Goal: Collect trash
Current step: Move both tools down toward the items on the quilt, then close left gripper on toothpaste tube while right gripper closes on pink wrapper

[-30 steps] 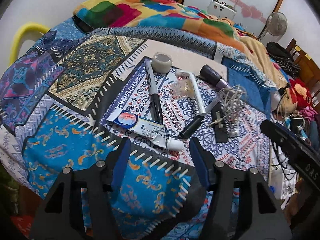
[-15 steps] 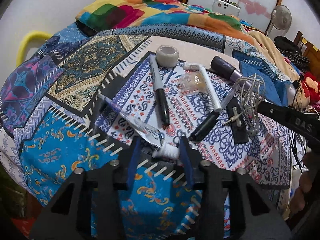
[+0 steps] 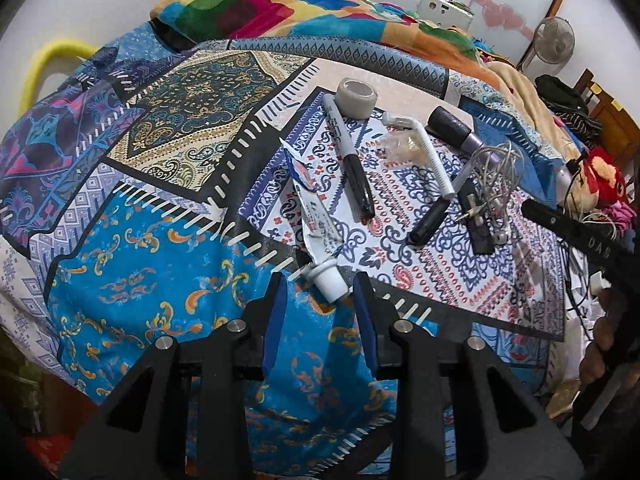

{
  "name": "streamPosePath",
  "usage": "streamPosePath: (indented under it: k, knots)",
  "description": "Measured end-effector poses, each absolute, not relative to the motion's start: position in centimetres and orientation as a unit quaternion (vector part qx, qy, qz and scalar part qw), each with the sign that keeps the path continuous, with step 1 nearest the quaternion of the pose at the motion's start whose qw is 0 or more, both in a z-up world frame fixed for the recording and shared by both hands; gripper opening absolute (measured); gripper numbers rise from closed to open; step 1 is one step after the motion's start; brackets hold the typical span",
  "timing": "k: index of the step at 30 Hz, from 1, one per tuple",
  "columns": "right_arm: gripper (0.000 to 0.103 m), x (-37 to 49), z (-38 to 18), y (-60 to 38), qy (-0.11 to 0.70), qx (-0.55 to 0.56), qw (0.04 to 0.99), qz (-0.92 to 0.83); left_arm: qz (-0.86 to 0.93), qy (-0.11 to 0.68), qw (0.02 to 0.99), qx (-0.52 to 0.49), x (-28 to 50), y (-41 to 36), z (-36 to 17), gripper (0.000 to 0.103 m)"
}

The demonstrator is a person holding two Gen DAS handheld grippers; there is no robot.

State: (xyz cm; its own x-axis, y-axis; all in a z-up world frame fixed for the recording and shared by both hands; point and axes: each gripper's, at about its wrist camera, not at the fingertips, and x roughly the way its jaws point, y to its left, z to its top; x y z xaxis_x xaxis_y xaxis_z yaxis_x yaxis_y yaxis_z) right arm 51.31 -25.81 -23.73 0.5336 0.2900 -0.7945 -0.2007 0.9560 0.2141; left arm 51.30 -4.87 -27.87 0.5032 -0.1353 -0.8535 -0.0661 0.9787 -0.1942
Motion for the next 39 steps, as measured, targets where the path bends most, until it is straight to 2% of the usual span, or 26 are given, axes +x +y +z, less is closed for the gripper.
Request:
streamPosePath:
  k: [3,4,7,8,18,20,21,23,25,30,39]
  knots:
    - [0.006,51.2,-23.6,-25.8,0.465,0.035,0.872,0.146,-0.018,0.502,0.857,-0.112,52.1,-4.8,-28.0,0.034]
    - [0.01,51.3,-23.6,-25.6,0.468,0.032,0.871,0.145,-0.015,0.5,0.858,-0.115,52.3,-4.8,-28.1,0.034]
    - [0.035,51.7,-23.9,-25.3,0.467,0.021,0.874,0.135,-0.007,0.495,0.862,-0.112,53.1,-5.1,-28.1,0.034]
    - [0.036,51.8,-23.9,-25.3,0.464,0.018,0.875,0.134,-0.005,0.493,0.863,-0.109,53.4,-5.2,-28.1,0.034]
    - [0.035,53.2,-24.7,-24.6,0.463,0.028,0.873,0.153,0.004,0.473,0.876,-0.097,54.8,-5.6,-28.3,0.034]
    - [0.029,53.3,-24.9,-24.3,0.464,0.035,0.869,0.168,0.006,0.47,0.877,-0.095,54.8,-5.7,-28.3,0.034]
    - [0.024,53.4,-24.9,-24.2,0.465,0.039,0.866,0.178,0.006,0.469,0.878,-0.095,54.8,-5.8,-28.3,0.031]
    - [0.013,53.3,-25.0,-23.9,0.466,0.041,0.863,0.191,-0.001,0.469,0.879,-0.089,54.9,-6.0,-28.3,0.017]
    - [0.012,53.2,-24.9,-23.5,0.463,0.034,0.865,0.191,-0.011,0.469,0.878,-0.091,54.9,-6.2,-28.3,0.01]
    - [0.011,52.3,-24.3,-24.0,0.454,0.036,0.872,0.177,-0.024,0.469,0.878,-0.087,54.3,-6.7,-28.0,0.005]
    - [0.011,50.1,-23.3,-26.8,0.455,0.032,0.878,0.146,-0.046,0.469,0.878,-0.079,52.2,-7.1,-26.9,0.005]
